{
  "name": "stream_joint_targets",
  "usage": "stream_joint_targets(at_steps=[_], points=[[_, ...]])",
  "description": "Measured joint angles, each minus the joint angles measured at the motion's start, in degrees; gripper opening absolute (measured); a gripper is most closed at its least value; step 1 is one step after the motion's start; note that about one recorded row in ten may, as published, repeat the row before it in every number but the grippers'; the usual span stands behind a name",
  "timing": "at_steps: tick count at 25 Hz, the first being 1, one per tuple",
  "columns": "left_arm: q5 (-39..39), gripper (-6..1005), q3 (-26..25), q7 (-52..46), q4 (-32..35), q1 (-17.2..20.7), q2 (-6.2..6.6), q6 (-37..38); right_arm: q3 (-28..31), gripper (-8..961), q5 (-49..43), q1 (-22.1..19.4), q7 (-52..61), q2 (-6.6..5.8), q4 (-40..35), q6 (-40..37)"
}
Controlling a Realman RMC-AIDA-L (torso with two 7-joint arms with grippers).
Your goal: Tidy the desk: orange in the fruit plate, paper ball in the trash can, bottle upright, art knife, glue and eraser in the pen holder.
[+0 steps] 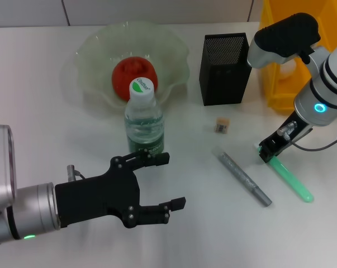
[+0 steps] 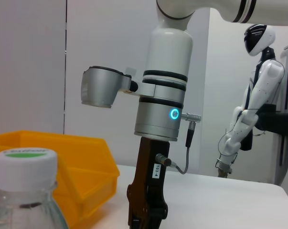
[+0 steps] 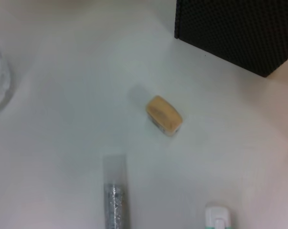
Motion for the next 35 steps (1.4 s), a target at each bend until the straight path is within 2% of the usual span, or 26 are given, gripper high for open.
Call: stream_joint_targets(at_steps=[2,6,9,11,12,13,14,15,16,17,18,19,20,21,22,23,24,25,26,29,30,31,32,33,34,35], points=[[0.0,859,0.0,0.0,0.0,0.0,0.00,0.0,0.1,168,0.0,-0.3,-0.1,0.01,-0.5,0.0],[0.0,859,-0.1,0.0,0.0,0.0,0.00,0.1,0.6,168,0.1,-1.9,-0.2,0.00,-4.8,-0.4],[0.0,859,-0.1,0.0,0.0,0.0,0.00,0.1,1.2,168,0.5,-4.7,-0.2,-0.16,-13.1,-2.1],[0.0,859,-0.1,0.0,0.0,-0.1,0.00,0.2,1.7,168,0.6,-5.5,-0.2,-0.19,-15.8,-2.8],[0.0,859,-0.1,0.0,0.0,-0.1,0.00,0.3,3.1,168,0.9,-7.8,-0.4,-0.21,-22.7,-3.5],[0.0,859,-0.1,0.0,0.0,-0.1,0.00,0.3,3.1,168,0.9,-7.8,-0.4,-0.21,-22.7,-3.5],[0.0,859,-0.1,0.0,0.1,-0.1,0.00,0.4,3.9,168,2.0,-10.5,-1.1,-0.27,-30.5,-3.0],[0.0,859,-0.1,0.0,0.1,-0.1,0.00,0.4,3.9,168,2.0,-10.5,-1.1,-0.27,-30.5,-3.0],[0.0,859,-0.1,0.0,0.1,-0.1,0.00,0.3,4.3,168,3.2,-12.3,-1.5,-0.28,-34.7,-2.0],[0.0,859,-0.1,0.0,0.1,-0.2,-0.01,0.2,5.4,168,6.4,-16.0,-2.9,-0.28,-42.4,1.5],[0.0,859,-0.1,0.0,0.1,-0.2,-0.01,0.2,6.0,168,8.9,-18.1,-4.3,-0.24,-45.7,4.6],[0.0,859,-0.1,0.0,0.1,-0.2,-0.01,0.2,6.4,168,12.1,-20.8,-6.8,-0.18,-48.6,8.3],[0.0,859,-0.1,0.0,0.0,-0.3,0.00,0.0,6.4,168,12.1,-20.8,-6.8,-0.18,-48.6,8.3],[0.0,859,-0.1,0.0,0.0,-0.4,0.00,-0.1,6.5,168,15.6,-22.8,-10.0,-0.17,-49.8,12.3],[0.0,859,-0.1,0.0,0.0,-0.4,0.00,-0.1,6.3,168,24.7,-27.3,-18.5,-0.12,-49.9,21.1],[0.0,859,-0.1,0.0,0.0,-0.4,0.00,-0.1,6.3,168,24.7,-27.3,-18.5,-0.12,-49.9,21.1],[0.0,859,-0.1,0.0,0.0,-0.4,0.00,-0.1,6.1,169,30.5,-29.1,-24.3,-0.11,-48.6,26.0],[-0.1,859,-0.1,0.2,0.0,-0.6,0.00,-0.2,5.8,169,43.0,-31.2,-36.4,-0.11,-43.7,32.6],[-0.1,859,-0.1,0.2,0.0,-0.6,0.00,-0.2,5.8,169,49.6,-31.7,-43.2,-0.13,-40.7,34.9],[-0.1,859,-0.1,0.6,0.0,-0.6,0.00,-0.2,6.5,169,69.1,-30.7,-62.9,-0.16,-28.7,36.0],[-0.1,859,-0.1,0.6,0.0,-0.6,0.00,-0.2,6.5,169,69.1,-30.7,-62.9,-0.16,-28.7,36.0],[-0.1,859,-0.1,0.6,-0.2,-0.6,0.00,-0.2,6.6,169,75.0,-29.9,-70.1,-0.18,-23.9,35.8],[-0.1,859,-0.1,0.6,-0.3,-0.6,0.01,-0.3,6.6,169,85.2,-27.9,-82.0,-0.23,-14.6,34.8],[-0.1,859,-0.1,0.6,-0.3,-0.6,0.01,-0.3,6.6,169,85.2,-27.9,-82.0,-0.23,-14.6,34.8],[-0.1,859,-0.1,0.6,-0.4,-0.6,0.03,-0.4,6.7,169,91.9,-25.6,-90.4,-0.25,-5.4,33.0],[-0.1,859,-0.1,0.6,-0.5,-0.6,0.05,-0.4,6.7,169,91.9,-25.6,-90.4,-0.25,-5.4,33.0]])
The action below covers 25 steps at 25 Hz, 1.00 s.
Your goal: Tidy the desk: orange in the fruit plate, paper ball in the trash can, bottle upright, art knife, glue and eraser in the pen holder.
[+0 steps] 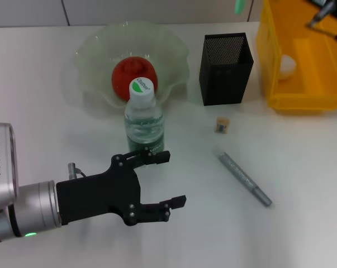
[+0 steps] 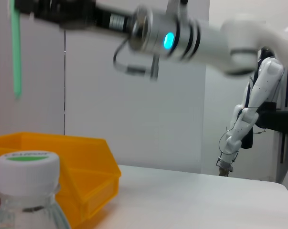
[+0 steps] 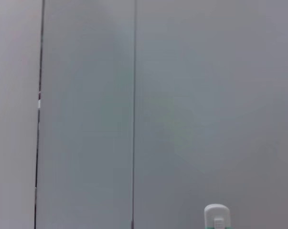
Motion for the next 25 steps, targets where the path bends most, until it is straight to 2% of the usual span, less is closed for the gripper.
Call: stream_joint_targets(at_steps=[2,3,4,5,7,9,14,17,25], points=[[0.0,859,0.0,0.0,0.0,0.2,0.03,0.0,0.8,169,6.6,3.3,-7.6,-0.04,12.6,-3.7],[0.0,859,0.0,0.0,0.0,0.2,0.03,0.0,0.8,169,6.6,3.3,-7.6,-0.04,12.6,-3.7],[0.0,859,0.0,0.0,0.0,0.2,0.03,0.0,1.6,169,9.2,5.2,-12.2,-0.06,19.0,-5.7],[0.0,859,0.0,0.0,0.0,0.2,0.03,0.0,1.6,169,9.2,5.2,-12.2,-0.06,19.0,-5.7],[0.0,859,0.0,0.0,0.0,0.3,0.05,0.0,2.3,169,10.4,7.4,-16.8,-0.05,25.3,-6.5],[0.0,859,0.0,0.0,0.0,0.6,0.11,0.2,3.0,169,10.5,8.5,-18.5,0.00,28.4,-6.5],[0.0,859,0.0,0.0,0.0,0.8,0.12,0.2,6.1,169,10.6,11.3,-21.3,0.01,34.5,-6.8],[0.3,859,0.1,0.0,0.0,0.8,0.12,0.0,6.4,168,10.7,11.8,-22.9,-0.03,35.8,-6.7],[0.2,859,0.0,0.6,0.0,0.6,0.12,0.0,6.4,308,10.8,11.1,-23.9,0.12,35.7,-7.0]])
